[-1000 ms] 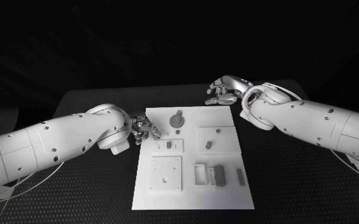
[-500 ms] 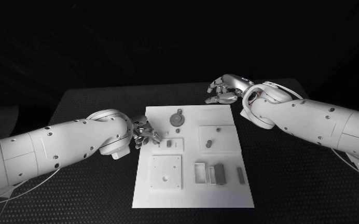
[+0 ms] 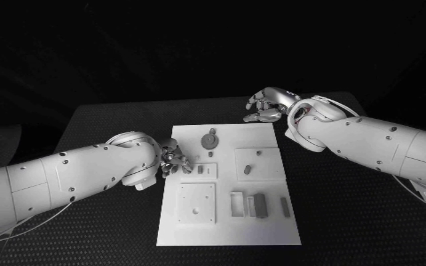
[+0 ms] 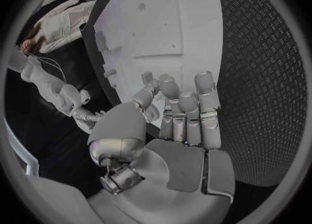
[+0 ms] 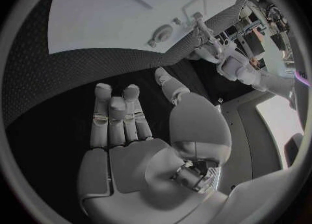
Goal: Assemble the parts on the task board
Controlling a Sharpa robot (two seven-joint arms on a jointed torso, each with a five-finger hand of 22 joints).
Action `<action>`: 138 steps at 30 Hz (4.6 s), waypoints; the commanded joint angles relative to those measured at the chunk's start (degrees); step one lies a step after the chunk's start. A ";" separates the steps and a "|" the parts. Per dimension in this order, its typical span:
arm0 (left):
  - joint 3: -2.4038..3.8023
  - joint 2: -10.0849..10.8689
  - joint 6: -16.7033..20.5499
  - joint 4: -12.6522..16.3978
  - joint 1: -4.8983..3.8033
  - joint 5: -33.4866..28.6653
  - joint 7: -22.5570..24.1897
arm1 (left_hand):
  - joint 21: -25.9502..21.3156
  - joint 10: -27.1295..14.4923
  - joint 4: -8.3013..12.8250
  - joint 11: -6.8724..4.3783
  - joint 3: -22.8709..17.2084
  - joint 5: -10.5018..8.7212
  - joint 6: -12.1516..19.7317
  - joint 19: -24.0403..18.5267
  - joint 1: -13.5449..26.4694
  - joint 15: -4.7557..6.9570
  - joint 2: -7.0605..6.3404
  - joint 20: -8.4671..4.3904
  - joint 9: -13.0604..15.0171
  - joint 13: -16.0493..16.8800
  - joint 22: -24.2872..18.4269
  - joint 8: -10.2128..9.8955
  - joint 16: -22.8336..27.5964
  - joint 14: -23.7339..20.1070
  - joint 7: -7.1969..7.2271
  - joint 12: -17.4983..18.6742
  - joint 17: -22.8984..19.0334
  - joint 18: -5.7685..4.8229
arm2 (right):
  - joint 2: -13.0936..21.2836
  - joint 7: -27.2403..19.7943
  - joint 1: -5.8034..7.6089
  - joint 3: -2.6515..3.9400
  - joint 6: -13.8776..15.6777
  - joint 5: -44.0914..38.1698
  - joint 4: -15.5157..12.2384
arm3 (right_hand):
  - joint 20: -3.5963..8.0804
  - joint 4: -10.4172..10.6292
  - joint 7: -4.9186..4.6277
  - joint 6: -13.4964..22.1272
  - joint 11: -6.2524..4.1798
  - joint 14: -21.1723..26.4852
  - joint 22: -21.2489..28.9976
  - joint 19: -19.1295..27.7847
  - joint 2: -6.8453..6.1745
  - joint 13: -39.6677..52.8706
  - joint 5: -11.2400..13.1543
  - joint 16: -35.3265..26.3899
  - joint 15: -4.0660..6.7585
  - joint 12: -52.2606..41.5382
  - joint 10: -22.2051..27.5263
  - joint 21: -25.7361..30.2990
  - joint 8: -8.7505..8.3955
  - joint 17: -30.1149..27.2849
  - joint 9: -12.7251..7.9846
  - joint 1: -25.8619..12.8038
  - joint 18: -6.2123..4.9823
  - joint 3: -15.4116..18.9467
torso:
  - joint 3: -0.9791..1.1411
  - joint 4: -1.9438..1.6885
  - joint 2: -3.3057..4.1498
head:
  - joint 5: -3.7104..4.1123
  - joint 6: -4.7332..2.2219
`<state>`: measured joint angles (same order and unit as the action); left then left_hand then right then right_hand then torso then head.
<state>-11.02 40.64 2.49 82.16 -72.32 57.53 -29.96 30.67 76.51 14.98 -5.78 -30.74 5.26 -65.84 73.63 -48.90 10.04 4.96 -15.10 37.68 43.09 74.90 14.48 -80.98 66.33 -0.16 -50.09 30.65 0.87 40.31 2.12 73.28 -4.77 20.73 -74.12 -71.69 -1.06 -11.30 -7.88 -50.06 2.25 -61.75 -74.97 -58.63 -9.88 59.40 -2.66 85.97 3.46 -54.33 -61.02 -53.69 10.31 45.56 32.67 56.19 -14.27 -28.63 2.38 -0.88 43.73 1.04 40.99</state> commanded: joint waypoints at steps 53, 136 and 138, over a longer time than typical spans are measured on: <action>-0.24 -1.15 -2.47 -0.87 0.49 5.05 -1.66 | 1.54 1.34 -0.98 -0.60 -0.80 1.88 -1.17 0.54 0.59 1.14 -0.32 -0.81 9.60 0.14 1.27 11.85 -1.36 1.02 0.46 -1.28 0.47 0.33 | 0.14 -0.46 -0.03 0.03 -0.82 -0.14 -0.10 | 0.38 0.23 -0.98 0.60 0.11 -0.32 -0.85 -0.18 -0.03 -0.19 -0.20 0.13 0.29 -0.28 0.31 0.23 0.34 -0.08 -0.13 -0.53 -0.73 0.01 | 0.03 -0.03 0.01 | -0.08 0.57; -0.28 -1.01 0.41 0.46 1.10 9.69 -0.97 | 1.65 1.33 -8.06 -0.50 0.43 -1.92 -0.16 0.31 6.66 1.58 -8.05 -0.91 8.13 -0.47 0.98 11.46 -0.95 1.10 0.29 -1.11 0.38 0.86 | 0.20 -0.55 -0.05 0.03 -0.71 -0.12 -0.11 | 0.39 0.25 -0.99 0.66 0.12 -0.31 -0.85 -0.19 -0.09 -0.35 -0.20 0.12 0.28 -0.38 0.36 0.27 0.36 -0.11 -0.19 -0.56 -0.73 0.05 | -0.04 -0.02 -0.02 | 0.13 0.99; -0.27 -0.90 0.59 0.51 1.10 9.69 -0.95 | 1.65 1.33 -8.24 -0.52 0.41 -1.92 -0.16 0.32 6.71 1.61 -8.53 -0.92 8.10 -0.47 0.98 11.48 -0.96 1.12 0.30 -1.12 0.38 0.89 | 0.19 -0.56 -0.06 0.03 -0.72 -0.12 -0.10 | 0.39 0.25 -0.99 0.67 0.12 -0.31 -0.84 -0.19 -0.08 -0.35 -0.20 0.12 0.28 -0.38 0.36 0.27 0.36 -0.11 -0.19 -0.56 -0.73 0.05 | -0.05 -0.02 -0.02 | 0.16 0.97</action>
<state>-11.31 39.67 2.30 82.53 -71.24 67.53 -31.34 32.23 77.89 7.15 -6.35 -30.34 3.70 -66.21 73.70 -42.28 11.59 -3.10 -15.77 45.86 42.70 74.92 26.06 -82.26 67.46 0.24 -51.15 31.06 0.83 40.54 2.08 73.27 -4.77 20.47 -74.09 -71.79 -1.05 -11.30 -7.79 -49.95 2.25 -61.92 -74.97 -58.64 -9.88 59.14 -2.66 85.97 3.62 -54.33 -61.02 -53.69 10.31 45.54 32.55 56.19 -14.29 -28.63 2.33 -0.92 43.72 1.18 41.99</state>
